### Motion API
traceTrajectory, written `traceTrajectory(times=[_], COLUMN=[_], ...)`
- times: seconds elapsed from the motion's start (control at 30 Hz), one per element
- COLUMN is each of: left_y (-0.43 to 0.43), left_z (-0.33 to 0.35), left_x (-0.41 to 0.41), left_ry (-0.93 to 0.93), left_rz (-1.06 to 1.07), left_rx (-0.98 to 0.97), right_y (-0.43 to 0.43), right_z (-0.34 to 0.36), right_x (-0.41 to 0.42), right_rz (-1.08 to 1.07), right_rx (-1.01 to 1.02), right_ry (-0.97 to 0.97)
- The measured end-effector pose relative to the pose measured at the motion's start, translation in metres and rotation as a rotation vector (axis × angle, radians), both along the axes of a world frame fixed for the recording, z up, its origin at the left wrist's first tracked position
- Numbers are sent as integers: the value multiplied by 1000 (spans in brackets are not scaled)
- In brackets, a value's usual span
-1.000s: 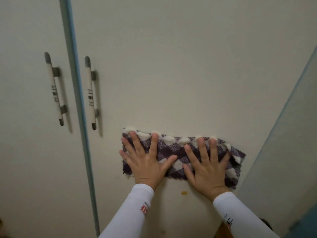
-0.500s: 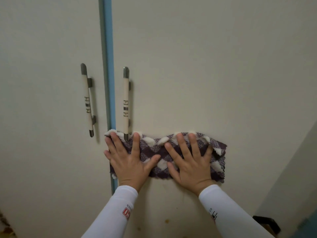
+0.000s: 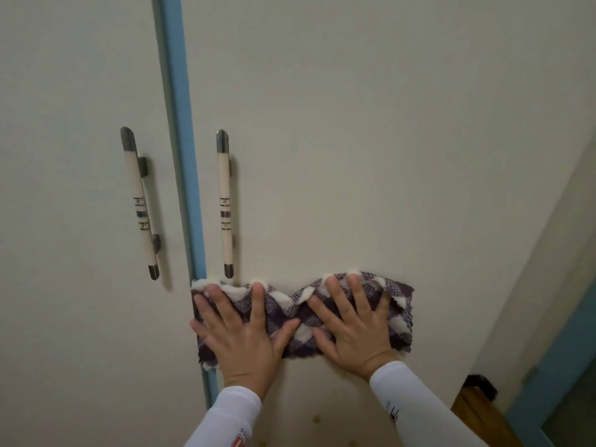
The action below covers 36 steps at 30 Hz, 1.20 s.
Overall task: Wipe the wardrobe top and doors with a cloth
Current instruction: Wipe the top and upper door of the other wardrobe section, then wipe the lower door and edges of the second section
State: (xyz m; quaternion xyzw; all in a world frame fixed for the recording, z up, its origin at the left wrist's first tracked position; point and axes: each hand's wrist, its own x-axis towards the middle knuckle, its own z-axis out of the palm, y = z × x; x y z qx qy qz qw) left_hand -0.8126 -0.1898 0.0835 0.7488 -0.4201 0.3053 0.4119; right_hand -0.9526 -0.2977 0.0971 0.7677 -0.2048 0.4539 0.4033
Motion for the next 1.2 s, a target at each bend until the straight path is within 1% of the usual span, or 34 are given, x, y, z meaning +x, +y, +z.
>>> traceTrajectory(times=[0.1,0.2,0.3,0.43,0.5,0.57,0.7,0.8,0.87,1.0,1.07,1.2], left_y=[3,4,4,3,5,11,29,36,36,38,36,35], left_z=[-2,-3,-6,-1,-1,-3,-19,-32,-38,-60,-73,-103], left_x=[-3,-4,-3,-7,-7,-3,14,22,23,29,31,34], left_ry=[21,35,28,22,1,-39,-163,-164,-154,-143,-132,-128], left_rz=[-20,-23,-18,27,17,-33,-216,-295,-333,-359,-347,-356], left_rx=[9,14,3,-23,-23,-36,-104,-154,-193,-306,-352,-425], right_y=[4,10,26,54,59,56,49,52,55,62,64,67], right_z=[-3,-2,-8,-19,-22,-22,-23,-27,-28,-44,-54,-71], right_x=[0,0,8,36,48,55,70,87,97,116,123,125], right_rz=[-7,32,49,17,35,42,4,-9,-39,-130,-110,-56], right_rx=[17,75,220,446,494,475,404,354,308,111,46,23], right_ry=[-4,-36,-94,-281,-365,-415,-498,-527,-485,-408,-400,-356])
